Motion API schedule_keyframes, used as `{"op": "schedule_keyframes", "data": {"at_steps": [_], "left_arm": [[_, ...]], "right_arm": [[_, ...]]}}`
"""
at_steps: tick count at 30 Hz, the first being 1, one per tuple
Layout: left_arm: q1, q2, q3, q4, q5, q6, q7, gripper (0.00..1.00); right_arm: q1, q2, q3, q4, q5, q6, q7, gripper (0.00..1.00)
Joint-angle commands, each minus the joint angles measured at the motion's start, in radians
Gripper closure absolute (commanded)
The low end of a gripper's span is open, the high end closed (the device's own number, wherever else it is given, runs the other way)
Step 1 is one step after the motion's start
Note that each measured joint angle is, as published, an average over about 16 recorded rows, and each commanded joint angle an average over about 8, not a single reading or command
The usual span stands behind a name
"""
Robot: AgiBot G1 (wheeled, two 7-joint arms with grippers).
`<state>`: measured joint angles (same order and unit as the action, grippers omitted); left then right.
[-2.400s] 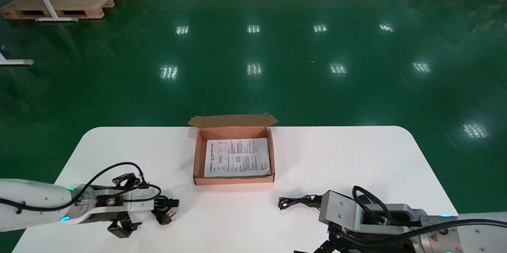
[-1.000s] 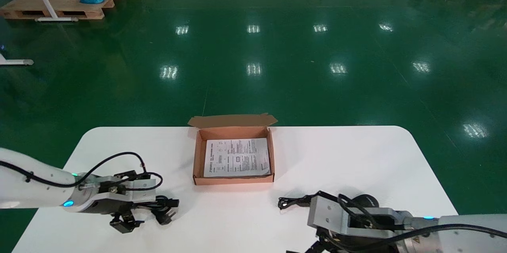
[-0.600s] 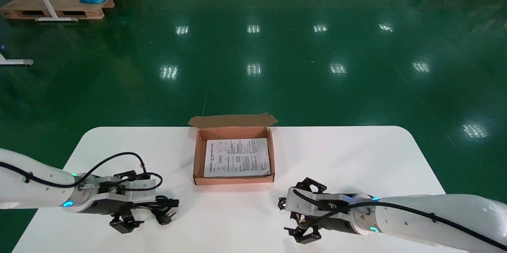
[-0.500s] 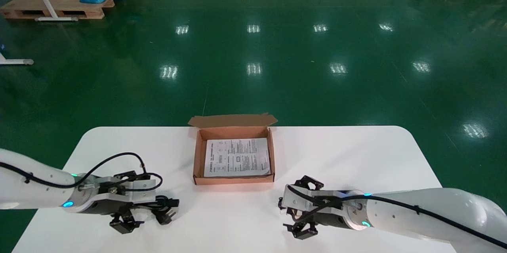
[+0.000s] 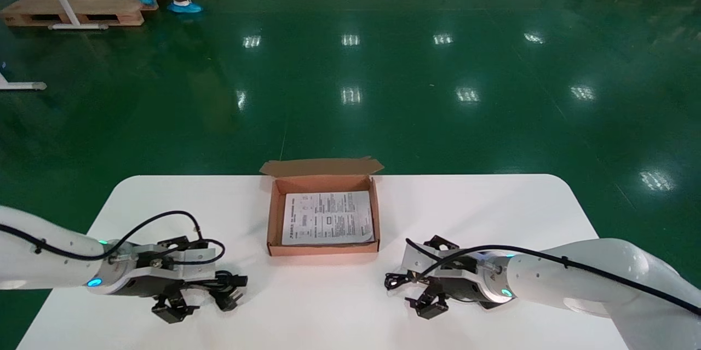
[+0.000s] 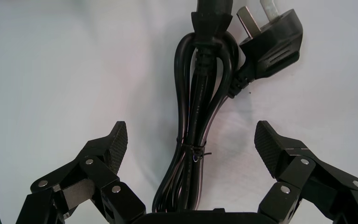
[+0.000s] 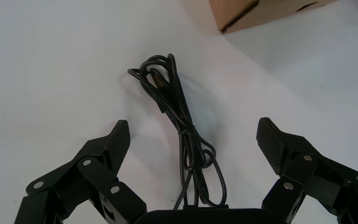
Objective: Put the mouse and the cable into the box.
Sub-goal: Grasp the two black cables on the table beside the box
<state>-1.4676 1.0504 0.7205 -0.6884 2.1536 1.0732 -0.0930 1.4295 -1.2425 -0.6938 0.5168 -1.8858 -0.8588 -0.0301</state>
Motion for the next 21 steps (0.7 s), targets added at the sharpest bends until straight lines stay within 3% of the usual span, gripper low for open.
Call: {"op": "schedule_keyframes", "data": {"at_steps": [1,3,4,21], "left_arm": [[0.0,0.0,0.0,0.0,0.0,0.0,0.0,0.84],[0.0,0.0,0.0,0.0,0.0,0.0,0.0,1.0],[0.0,0.0,0.0,0.0,0.0,0.0,0.0,1.0],[0.0,0.0,0.0,0.0,0.0,0.0,0.0,1.0]], "right_arm": [[0.008,-0.006,0.001,-0.024,0.002,0.003,-0.007,0.79],[0.007,-0.004,0.001,-0.018,0.002,0.002,-0.005,0.98],[0.006,-0.003,0.001,-0.015,0.002,0.001,-0.005,1.0],[-0.005,0.005,0.001,0.016,0.003,-0.004,0.002,1.0]]}}
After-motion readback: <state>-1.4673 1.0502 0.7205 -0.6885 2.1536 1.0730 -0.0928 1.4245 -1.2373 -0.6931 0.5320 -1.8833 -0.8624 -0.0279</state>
